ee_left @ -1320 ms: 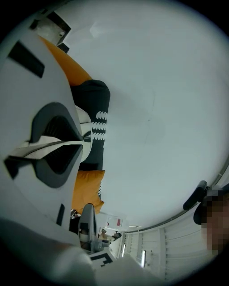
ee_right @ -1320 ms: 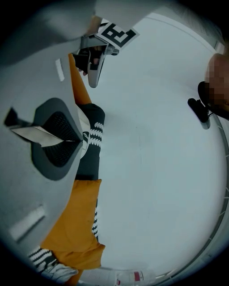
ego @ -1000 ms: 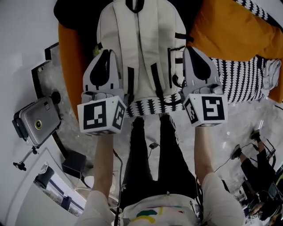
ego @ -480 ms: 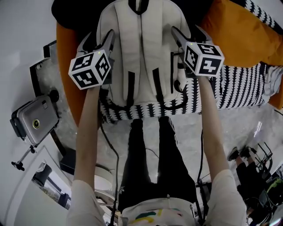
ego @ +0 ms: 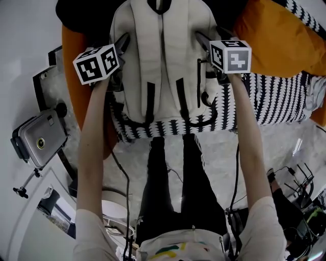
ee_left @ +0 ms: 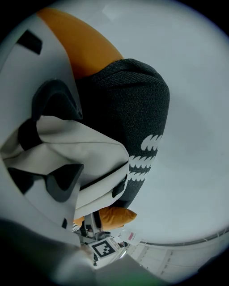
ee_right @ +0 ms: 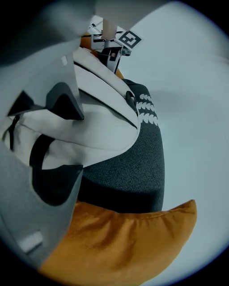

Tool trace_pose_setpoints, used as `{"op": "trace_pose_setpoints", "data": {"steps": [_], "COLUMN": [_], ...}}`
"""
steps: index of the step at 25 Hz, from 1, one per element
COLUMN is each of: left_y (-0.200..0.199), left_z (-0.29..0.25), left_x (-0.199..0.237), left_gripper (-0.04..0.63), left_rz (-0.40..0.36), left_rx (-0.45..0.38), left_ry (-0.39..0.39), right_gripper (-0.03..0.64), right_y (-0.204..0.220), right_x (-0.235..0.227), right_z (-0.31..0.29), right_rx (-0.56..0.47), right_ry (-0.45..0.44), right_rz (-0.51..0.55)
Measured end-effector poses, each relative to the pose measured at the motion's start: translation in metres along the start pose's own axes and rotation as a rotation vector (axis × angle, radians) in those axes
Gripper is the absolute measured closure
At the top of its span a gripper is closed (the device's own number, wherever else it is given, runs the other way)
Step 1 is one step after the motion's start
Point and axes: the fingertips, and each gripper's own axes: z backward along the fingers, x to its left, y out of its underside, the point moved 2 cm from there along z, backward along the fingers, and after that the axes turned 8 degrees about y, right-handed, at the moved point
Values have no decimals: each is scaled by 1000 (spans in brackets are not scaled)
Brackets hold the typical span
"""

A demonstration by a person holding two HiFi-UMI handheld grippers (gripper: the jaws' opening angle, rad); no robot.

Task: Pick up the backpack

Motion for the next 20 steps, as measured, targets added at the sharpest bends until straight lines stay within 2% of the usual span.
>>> {"op": "trace_pose_setpoints", "data": {"steps": [7, 9, 11, 13, 16, 20], "left_y": [9, 9, 9, 10, 8, 10], "left_z": [-15, -18, -21, -23, -22, -18], "left_x": [4, 0, -4, -7, -12, -16], "left_gripper": [293, 295, 321, 386, 448, 477], "left_rz": [-4, 11, 18, -7, -79, -102], "left_rx": [81, 96, 105, 107, 82, 49], "left_ry": [22, 42, 72, 89, 67, 35], "right_gripper": [317, 354, 414, 449, 509, 555], "right_y": [9, 13, 16, 18, 22, 26], "right_x": [-1, -1, 2, 4, 5, 4], "right_z": [-14, -16, -20, -25, -26, -21], "right_rx": [43, 65, 89, 100, 87, 69], "right_ry": [17, 4, -11, -5, 8, 31], "right_rz": [16, 6, -6, -11, -31, -25]}}
